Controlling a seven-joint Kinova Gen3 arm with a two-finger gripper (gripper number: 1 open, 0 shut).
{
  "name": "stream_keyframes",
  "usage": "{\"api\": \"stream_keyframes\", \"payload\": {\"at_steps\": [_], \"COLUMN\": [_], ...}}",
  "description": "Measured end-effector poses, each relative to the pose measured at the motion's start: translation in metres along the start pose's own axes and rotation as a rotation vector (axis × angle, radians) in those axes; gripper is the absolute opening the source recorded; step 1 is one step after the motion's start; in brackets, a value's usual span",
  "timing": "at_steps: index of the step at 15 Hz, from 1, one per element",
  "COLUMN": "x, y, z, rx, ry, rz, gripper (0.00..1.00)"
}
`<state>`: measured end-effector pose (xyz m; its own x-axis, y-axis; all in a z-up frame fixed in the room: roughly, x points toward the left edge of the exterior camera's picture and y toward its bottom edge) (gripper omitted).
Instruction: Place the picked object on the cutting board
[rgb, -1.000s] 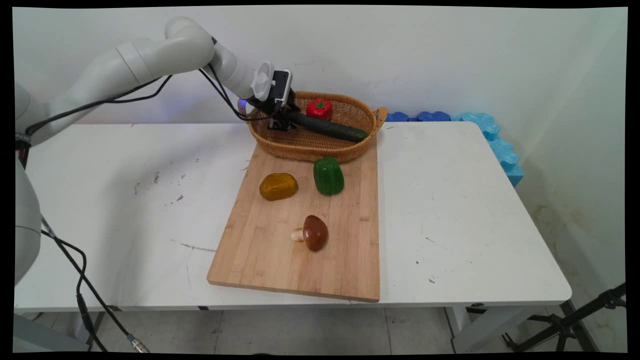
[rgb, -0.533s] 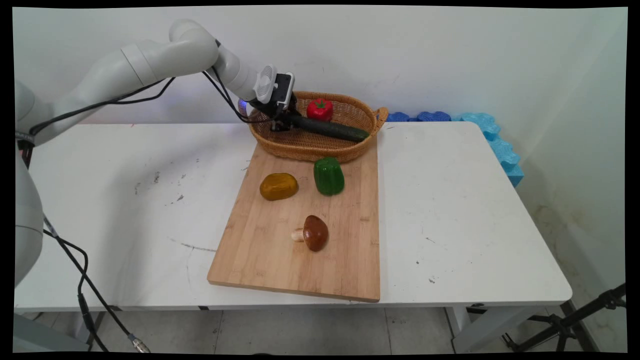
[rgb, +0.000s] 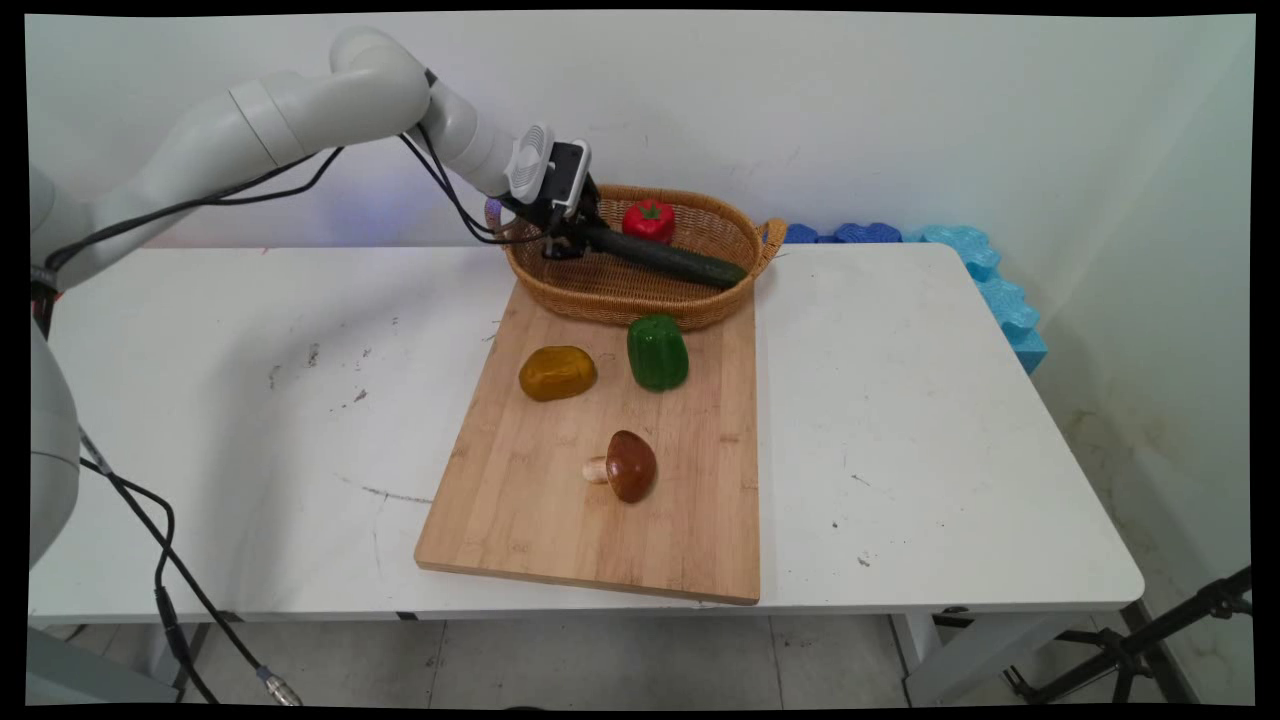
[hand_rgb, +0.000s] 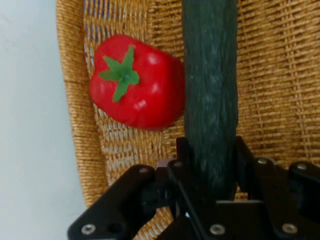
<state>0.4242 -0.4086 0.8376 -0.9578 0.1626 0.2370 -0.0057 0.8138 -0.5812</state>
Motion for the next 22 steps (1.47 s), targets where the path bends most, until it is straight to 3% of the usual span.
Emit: {"api": "stream_keyframes", "payload": {"at_steps": [13, 22], "x": [0.011, 0.009], "y": [-0.018, -0.017], "z": [-0.068, -0.134], "rx": [0.031, 0.031], "ry": [0.032, 0.022], "rz": [0.081, 0.026], "gripper": [0.00, 0.00]}}
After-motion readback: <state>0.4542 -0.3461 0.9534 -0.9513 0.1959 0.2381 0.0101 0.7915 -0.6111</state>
